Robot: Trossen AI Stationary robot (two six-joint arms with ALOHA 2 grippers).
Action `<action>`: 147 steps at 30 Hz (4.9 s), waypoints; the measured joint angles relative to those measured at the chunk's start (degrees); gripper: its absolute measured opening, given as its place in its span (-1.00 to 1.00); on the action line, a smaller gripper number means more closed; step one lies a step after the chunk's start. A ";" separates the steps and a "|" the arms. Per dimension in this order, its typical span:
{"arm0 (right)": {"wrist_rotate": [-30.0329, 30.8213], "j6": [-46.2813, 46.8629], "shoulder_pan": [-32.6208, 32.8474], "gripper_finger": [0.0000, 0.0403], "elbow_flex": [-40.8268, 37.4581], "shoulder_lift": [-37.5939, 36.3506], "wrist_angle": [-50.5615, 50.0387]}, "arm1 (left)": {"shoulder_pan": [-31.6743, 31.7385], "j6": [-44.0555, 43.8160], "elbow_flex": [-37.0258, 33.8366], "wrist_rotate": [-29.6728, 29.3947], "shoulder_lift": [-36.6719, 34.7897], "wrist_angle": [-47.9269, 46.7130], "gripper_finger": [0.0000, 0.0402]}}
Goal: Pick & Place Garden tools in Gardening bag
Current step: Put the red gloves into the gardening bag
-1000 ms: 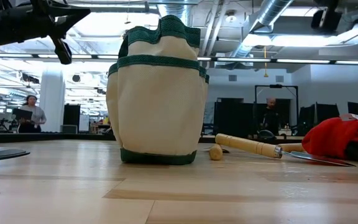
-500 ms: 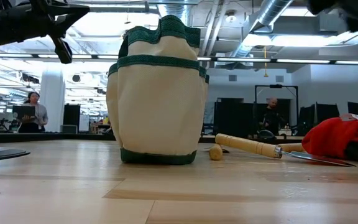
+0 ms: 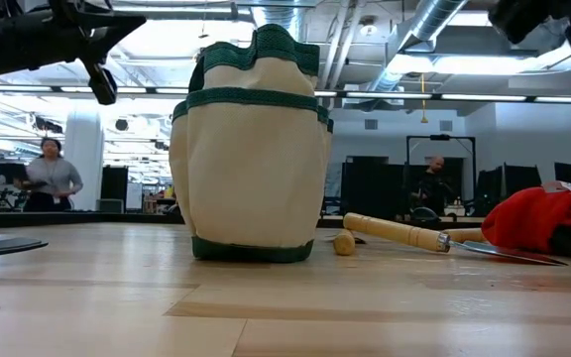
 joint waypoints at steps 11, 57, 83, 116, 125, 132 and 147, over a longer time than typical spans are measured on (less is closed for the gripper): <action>13.19 13.34 4.25 0.38 -0.04 -0.82 1.85 | 0.00 -2.76 0.01 0.06 7.58 -0.03 -0.94; 11.38 17.35 6.82 0.68 -18.53 15.28 39.83 | 0.00 -4.44 0.01 0.88 8.77 0.40 -0.75; 10.07 9.61 4.92 -0.65 -14.98 16.88 35.84 | 0.00 0.91 0.01 0.91 8.89 -0.03 -0.93; 16.90 -9.60 0.51 -0.65 34.93 37.80 50.33 | -0.02 3.04 0.01 0.89 11.83 -0.44 -0.97; 16.99 -7.41 -0.09 -0.65 34.91 40.54 44.45 | -0.02 3.34 0.01 0.91 11.90 -0.26 -0.98; 17.06 -5.95 -1.99 -0.65 34.93 40.56 42.59 | 0.00 3.34 0.01 0.89 11.90 -0.20 -0.96; 15.14 -4.63 -1.81 -0.65 34.86 42.01 44.56 | 0.00 4.83 0.01 0.89 11.90 -0.04 -0.97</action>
